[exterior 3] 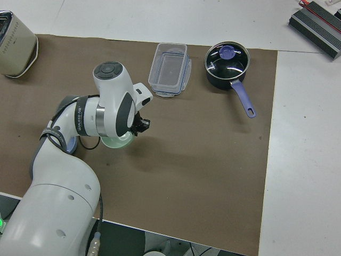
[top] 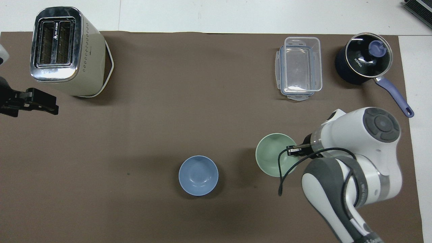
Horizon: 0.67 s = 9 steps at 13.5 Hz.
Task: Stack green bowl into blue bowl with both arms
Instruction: 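Carry the green bowl with the right gripper over the blue bowl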
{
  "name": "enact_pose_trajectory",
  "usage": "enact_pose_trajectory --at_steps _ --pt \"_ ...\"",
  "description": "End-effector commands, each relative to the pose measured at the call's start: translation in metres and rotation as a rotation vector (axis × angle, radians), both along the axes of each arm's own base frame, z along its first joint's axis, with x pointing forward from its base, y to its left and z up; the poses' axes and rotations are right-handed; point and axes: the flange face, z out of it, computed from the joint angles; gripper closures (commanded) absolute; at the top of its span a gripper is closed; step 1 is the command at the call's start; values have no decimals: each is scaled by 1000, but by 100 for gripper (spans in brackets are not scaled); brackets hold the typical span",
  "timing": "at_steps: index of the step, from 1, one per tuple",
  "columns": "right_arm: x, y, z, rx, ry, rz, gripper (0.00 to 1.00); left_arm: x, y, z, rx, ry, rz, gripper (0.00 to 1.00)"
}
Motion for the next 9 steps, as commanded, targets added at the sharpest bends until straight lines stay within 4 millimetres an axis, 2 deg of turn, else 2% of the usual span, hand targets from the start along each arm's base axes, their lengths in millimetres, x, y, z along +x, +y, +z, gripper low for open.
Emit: enact_pose_trajectory --at_steps 1,3,5,6,9 --pt "-4 63 18 24 -18 -66 100 -2 2 6 2 8 -4 0" --pt "-8 98 23 48 -74 -60 100 -2 3 6 2 8 -3 0" --pt "-16 125 12 57 -66 -68 100 -2 2 6 2 8 -4 0" --pt "-22 146 7 70 -73 -83 100 -2 2 6 2 8 -4 0" --pt "-36 178 -7 81 -60 -90 100 -2 3 6 2 8 -3 0"
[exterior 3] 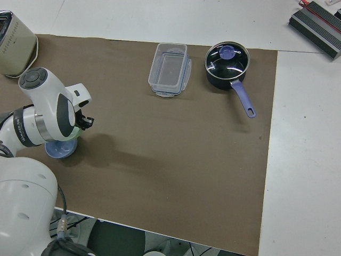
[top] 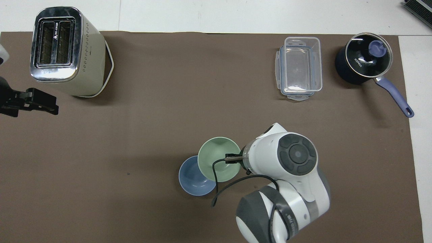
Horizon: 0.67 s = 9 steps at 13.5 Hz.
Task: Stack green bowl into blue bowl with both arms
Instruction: 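Carry the green bowl with the right gripper over the blue bowl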
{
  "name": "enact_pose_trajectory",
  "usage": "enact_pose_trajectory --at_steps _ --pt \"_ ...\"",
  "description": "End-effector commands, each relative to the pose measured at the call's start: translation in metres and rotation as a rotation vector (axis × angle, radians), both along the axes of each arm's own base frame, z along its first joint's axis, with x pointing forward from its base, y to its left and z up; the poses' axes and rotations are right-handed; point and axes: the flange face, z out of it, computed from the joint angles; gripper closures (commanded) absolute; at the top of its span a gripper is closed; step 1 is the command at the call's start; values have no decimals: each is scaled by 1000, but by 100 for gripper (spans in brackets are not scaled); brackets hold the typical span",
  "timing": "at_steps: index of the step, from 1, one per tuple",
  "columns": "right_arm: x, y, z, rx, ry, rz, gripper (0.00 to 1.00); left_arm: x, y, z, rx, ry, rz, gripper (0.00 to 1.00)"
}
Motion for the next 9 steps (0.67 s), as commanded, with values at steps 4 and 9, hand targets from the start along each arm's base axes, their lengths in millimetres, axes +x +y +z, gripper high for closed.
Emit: enact_pose_trajectory --at_steps 4,9 --pt "-22 41 -17 47 74 -95 100 -2 3 6 2 8 -3 0" --pt "-28 49 -36 38 118 -114 100 -2 2 6 2 8 -4 0"
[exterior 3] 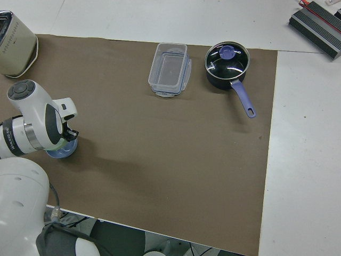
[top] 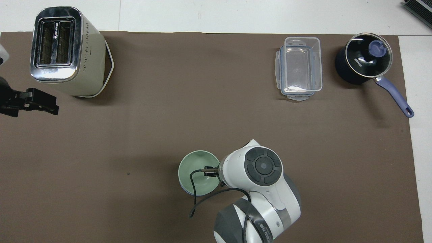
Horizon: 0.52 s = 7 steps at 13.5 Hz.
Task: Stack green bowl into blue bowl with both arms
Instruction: 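Lower the green bowl into the blue bowl and open the right gripper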
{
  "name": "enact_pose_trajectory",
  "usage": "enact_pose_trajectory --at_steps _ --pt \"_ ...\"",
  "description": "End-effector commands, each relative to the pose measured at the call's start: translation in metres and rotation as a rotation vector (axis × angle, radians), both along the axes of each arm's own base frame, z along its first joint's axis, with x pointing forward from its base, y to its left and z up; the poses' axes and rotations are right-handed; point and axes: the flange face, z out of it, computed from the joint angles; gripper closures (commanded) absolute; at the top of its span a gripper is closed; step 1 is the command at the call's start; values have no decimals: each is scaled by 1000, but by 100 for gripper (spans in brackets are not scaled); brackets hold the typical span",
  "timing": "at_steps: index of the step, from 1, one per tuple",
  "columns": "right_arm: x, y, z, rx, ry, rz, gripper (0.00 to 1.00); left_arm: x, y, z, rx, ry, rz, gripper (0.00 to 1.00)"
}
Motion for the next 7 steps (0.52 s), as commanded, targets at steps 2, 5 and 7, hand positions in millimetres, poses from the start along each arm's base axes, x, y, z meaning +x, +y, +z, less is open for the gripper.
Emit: enact_pose_trajectory --at_steps 2,5,7 --pt "-3 10 -20 20 30 -27 100 -2 3 6 2 8 -3 0" --pt "-4 13 -29 30 14 -31 100 -2 2 6 2 8 -4 0" --pt "-3 13 -29 30 13 -29 99 -2 2 6 2 8 -4 0"
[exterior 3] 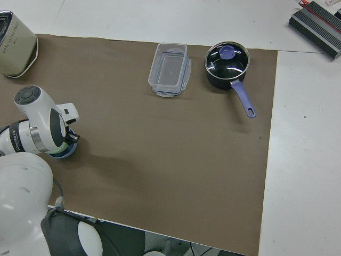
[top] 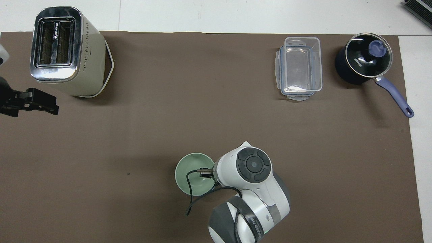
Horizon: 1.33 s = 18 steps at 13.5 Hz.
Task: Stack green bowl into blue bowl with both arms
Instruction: 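Lower the green bowl into the blue bowl and open the right gripper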
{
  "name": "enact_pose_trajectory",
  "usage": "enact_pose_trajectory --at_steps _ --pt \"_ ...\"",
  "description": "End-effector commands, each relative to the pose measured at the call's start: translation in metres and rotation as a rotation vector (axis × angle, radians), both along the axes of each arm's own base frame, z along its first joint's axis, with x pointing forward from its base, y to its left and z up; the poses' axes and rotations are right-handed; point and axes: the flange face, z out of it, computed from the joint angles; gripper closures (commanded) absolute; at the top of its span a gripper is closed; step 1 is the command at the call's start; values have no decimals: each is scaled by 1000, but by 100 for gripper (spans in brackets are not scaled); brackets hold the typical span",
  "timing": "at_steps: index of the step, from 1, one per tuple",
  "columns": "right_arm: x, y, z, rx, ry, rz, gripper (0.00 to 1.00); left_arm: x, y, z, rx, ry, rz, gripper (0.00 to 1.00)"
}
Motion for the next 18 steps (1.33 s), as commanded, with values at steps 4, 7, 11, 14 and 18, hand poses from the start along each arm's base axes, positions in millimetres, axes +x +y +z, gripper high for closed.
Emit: enact_pose_trajectory --at_steps 4,7,11,14,18 --pt "0 -1 -1 8 -6 -21 92 -2 2 6 2 8 -4 0" --pt "-3 -2 -2 2 0 -16 82 -2 3 6 2 8 -3 0" --pt "-2 -1 2 2 -2 -24 49 -2 2 6 2 8 -4 0" --pt "14 -20 33 12 -42 -61 24 -2 3 6 2 8 -3 0" --pt "40 -83 92 -16 -93 -126 4 -2 2 6 2 8 -4 0"
